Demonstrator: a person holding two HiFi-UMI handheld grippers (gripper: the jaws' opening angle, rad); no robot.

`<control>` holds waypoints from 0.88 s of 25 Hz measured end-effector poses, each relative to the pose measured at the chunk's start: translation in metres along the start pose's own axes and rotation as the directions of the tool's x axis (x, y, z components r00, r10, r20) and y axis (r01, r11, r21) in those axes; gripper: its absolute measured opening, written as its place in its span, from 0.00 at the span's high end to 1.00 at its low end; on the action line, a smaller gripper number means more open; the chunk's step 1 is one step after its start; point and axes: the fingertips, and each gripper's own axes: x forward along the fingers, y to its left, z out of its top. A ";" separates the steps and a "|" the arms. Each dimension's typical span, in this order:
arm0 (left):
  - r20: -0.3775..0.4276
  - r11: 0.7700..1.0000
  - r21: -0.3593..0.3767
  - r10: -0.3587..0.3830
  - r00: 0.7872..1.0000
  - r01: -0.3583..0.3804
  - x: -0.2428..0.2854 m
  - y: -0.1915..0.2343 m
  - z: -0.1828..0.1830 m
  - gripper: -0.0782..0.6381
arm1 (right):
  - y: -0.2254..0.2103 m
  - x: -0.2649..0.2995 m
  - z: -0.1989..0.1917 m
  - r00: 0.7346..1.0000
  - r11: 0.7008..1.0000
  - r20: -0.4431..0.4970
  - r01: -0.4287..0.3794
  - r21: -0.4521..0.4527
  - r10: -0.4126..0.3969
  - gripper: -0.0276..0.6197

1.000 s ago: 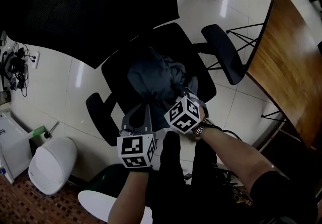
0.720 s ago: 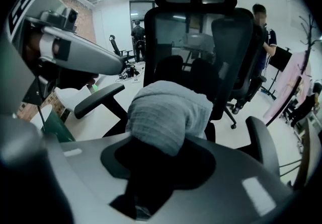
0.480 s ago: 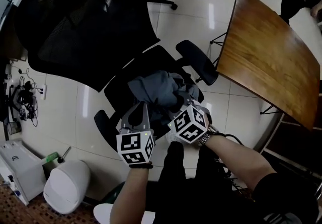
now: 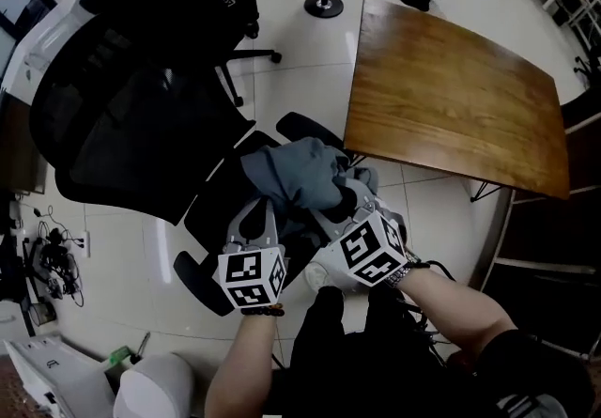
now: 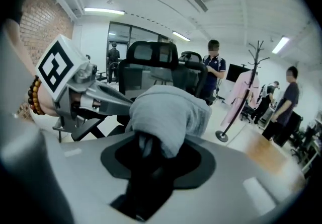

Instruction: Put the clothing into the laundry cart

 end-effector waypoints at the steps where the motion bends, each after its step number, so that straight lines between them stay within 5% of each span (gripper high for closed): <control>1: 0.002 1.000 0.011 -0.021 1.000 0.021 0.002 -0.014 0.008 0.89 | -0.009 -0.016 0.005 1.000 1.000 0.011 0.023 0.009 -0.023 0.72; 10: -0.010 0.969 0.123 -0.216 0.976 0.216 0.027 -0.149 0.052 0.89 | -0.079 -0.159 0.000 0.968 0.965 0.063 0.236 0.110 -0.244 0.72; 16: -0.046 0.925 0.188 -0.327 0.944 0.330 0.034 -0.238 0.068 0.89 | -0.114 -0.255 -0.007 0.923 0.918 0.079 0.361 0.163 -0.377 0.72; 22: -0.082 0.857 0.246 -0.447 0.891 0.452 0.049 -0.326 0.069 0.89 | -0.145 -0.335 -0.032 0.855 0.846 0.070 0.491 0.208 -0.514 0.72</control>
